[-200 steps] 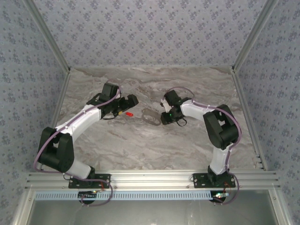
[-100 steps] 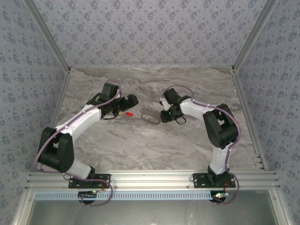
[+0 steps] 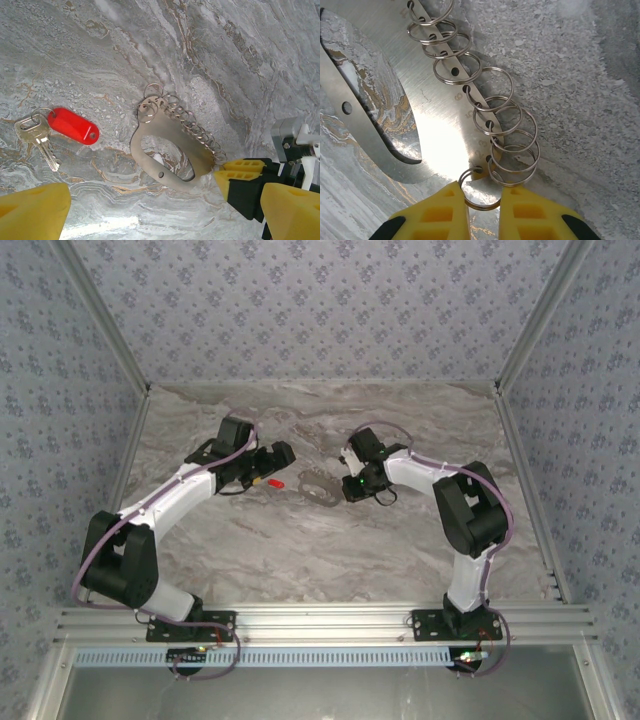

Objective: Put the keys on the keyring

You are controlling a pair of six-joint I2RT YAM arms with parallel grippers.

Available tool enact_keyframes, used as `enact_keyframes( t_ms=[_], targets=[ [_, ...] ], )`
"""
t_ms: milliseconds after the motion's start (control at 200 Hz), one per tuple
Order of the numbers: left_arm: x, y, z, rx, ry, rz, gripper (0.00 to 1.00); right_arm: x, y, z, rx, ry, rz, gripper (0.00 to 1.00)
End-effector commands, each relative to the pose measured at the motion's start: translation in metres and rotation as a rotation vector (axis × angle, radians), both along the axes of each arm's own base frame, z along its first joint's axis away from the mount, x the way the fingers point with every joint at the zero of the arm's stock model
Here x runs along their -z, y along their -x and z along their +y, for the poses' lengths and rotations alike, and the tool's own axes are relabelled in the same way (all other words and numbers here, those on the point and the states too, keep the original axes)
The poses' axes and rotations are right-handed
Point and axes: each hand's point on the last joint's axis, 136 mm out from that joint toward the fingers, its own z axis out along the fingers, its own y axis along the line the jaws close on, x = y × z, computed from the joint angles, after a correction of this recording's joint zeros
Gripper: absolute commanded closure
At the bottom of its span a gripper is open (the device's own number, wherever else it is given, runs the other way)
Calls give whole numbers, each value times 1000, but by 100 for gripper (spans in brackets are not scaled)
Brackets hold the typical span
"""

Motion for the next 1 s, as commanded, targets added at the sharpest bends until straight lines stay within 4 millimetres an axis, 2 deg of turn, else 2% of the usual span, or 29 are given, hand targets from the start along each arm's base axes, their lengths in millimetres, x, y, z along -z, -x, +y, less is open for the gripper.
enact_keyframes(
  t_ms=[0, 75, 95, 205, 365, 430, 700, 834, 914, 929, 994],
  targets=[
    [-5, 2, -3, 9, 13, -15, 2, -11, 6, 3, -5, -24, 4, 94],
    [-4, 2, -2, 7, 14, -14, 2, -18, 7, 7, 5, -50, 1, 94],
    [-4, 2, -2, 6, 13, -14, 2, -10, 16, 3, 7, -42, 30, 94],
    [-2, 2, -3, 4, 16, -14, 2, -11, 27, 5, 21, -73, 61, 92],
    [-2, 1, -3, 1, 22, -15, 2, -16, 41, 13, 16, -107, 84, 76],
    [-2, 1, -4, 1, 22, -15, 2, -20, 45, 13, 23, -119, 88, 73],
    [-2, 1, -3, 2, 19, -17, 2, -34, 20, -1, 94, -116, 18, 68],
    [-4, 1, -2, 2, 15, -21, 2, -34, 7, 0, 61, -75, -14, 68],
    [-4, 2, -1, 2, 10, -22, 2, -26, 9, -1, 34, -39, -7, 68],
    [-4, 2, -1, 2, 9, -23, 2, -34, 3, 3, 26, -45, -31, 68],
    [-4, 2, 0, 0, 5, -23, 2, -32, 2, 5, -3, -16, -43, 66]
  ],
)
